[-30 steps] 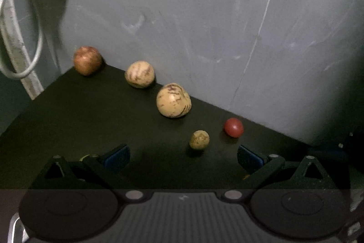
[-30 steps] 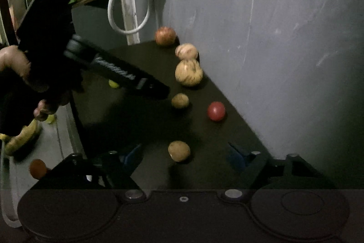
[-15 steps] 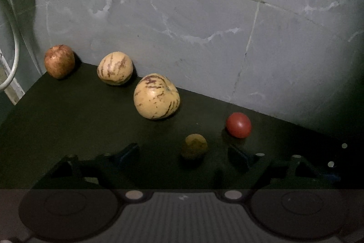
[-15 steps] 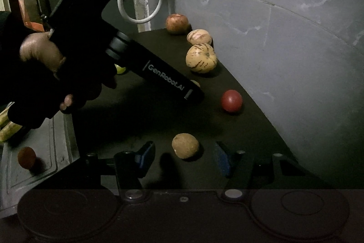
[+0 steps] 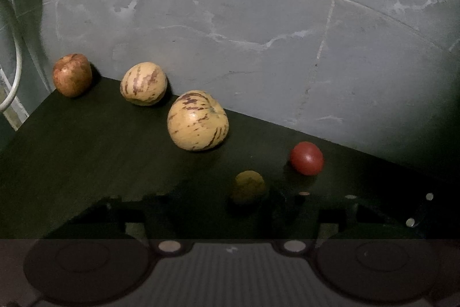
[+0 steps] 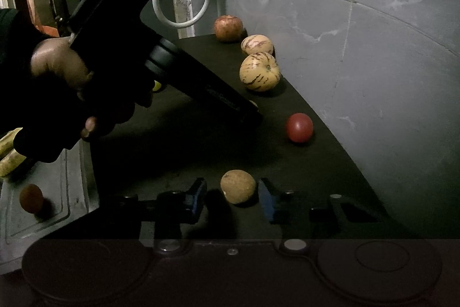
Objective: Organize fruits
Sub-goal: 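Move the left tool to the small potato while the right tool approaches the brown potato, then grasp the small potato with the left tool while the right tool grasps the brown potato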
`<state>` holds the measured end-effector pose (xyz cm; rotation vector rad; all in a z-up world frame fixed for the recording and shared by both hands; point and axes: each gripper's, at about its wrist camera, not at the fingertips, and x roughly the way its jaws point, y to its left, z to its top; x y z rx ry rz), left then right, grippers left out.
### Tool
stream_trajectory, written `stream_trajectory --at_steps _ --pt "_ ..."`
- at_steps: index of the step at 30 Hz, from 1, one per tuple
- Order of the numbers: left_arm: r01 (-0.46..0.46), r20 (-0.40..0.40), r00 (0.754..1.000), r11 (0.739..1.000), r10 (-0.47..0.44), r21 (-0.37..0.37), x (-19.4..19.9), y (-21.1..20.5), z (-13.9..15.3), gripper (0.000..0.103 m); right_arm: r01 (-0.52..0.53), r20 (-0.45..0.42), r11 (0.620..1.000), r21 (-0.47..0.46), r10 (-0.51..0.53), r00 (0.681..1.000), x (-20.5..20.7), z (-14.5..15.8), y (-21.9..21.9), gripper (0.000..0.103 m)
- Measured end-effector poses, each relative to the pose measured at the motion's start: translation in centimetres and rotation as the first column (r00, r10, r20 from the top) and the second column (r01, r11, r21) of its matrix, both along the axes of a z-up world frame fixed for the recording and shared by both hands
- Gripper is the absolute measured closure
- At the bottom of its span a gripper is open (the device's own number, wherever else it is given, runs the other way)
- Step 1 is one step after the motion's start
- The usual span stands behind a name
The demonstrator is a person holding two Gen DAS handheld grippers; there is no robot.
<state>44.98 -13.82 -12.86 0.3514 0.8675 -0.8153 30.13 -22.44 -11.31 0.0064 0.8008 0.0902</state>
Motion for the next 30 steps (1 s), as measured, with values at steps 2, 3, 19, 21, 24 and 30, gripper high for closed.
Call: stream_trajectory --at_steps 2,3,19,21,24,30 --pt "0.007 -0.002 1.000 1.000 -0.007 -0.003 0.0 -0.2 -0.1 0.055 0.004 0.000 1.000 -0.004 -0.004 1.000 0.0 -0.1 0.0 0.067" --pt "0.008 -0.003 1.000 1.000 -0.008 0.002 0.0 -0.3 -0.2 0.059 0.006 -0.001 1.000 -0.005 -0.006 1.000 0.0 -0.1 0.0 0.068" --pt "-0.030 -0.025 0.999 0.999 0.029 -0.041 -1.5 1.4 1.8 0.075 0.031 0.037 1.000 0.003 -0.031 0.999 -1.1 2.0 0.6 0.073" --pt "-0.053 -0.019 0.998 0.997 0.052 -0.048 -1.9 2.1 2.6 0.075 0.036 0.048 0.999 0.010 -0.037 0.998 -1.6 2.9 0.8 0.073" --pt "-0.090 -0.009 0.996 0.993 0.090 -0.081 -2.7 3.6 4.1 0.075 0.041 0.067 0.999 0.020 -0.042 0.997 -2.3 4.3 1.5 0.073" --pt "-0.158 0.003 0.987 0.979 0.160 -0.130 -4.7 7.3 6.7 0.075 0.009 0.102 1.000 0.008 -0.009 0.995 -3.9 6.4 4.3 0.073"
